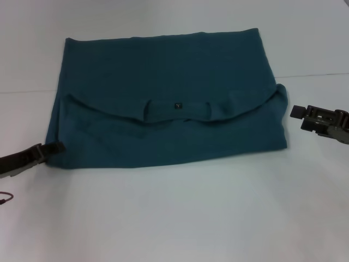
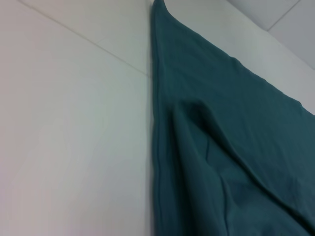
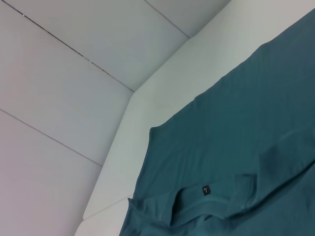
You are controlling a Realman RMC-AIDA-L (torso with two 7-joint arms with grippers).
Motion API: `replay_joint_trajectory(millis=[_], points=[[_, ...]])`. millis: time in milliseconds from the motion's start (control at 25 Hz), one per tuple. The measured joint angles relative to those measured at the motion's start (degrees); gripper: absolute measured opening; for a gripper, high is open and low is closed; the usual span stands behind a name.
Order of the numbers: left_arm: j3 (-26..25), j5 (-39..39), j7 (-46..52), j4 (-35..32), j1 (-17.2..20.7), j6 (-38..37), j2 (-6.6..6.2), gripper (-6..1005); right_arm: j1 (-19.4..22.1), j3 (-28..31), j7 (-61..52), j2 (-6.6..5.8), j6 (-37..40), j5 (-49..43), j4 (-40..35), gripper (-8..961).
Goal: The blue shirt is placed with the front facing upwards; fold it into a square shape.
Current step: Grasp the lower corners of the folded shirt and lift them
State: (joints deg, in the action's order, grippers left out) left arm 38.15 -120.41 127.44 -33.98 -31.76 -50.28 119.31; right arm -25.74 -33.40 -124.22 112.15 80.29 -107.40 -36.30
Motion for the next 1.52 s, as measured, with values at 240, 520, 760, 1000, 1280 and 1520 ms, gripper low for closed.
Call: replay_joint_trajectory(millis=[240,520,760,1000,1280,1520], points=[[1.80,0.00,0.10,0.12,-0.68,-0.59,0.32,600,0.07,0.33,0.03,0.08,0.10,0.00,0.00,835],[2.42,0.00,0.10,0.27,-2.02,-0.20,0.60,597,0.15,0.49,0.12,0.18,0.14,0.00,0.00,835],[2.54,-0.69,0.09,0.22,-2.26,0.42,0.58,594,0.18,0.62,0.12,0.18,0.17,0.00,-0.01,835],[2.55,-1.79,-0.26,-0.05,-2.26,0.78,0.53,593,0.25,0.69,0.12,0.18,0.22,0.00,0.00,835],[2.54,-5.57,-0.10,-1.37,-2.23,0.92,0.76,596,0.26,0.79,0.12,0.18,0.23,0.04,0.00,835],[2.55,-5.74,-0.01,-1.74,-2.25,1.14,0.91,554,0.25,0.79,0.12,0.23,0.22,0.08,0.00,835]])
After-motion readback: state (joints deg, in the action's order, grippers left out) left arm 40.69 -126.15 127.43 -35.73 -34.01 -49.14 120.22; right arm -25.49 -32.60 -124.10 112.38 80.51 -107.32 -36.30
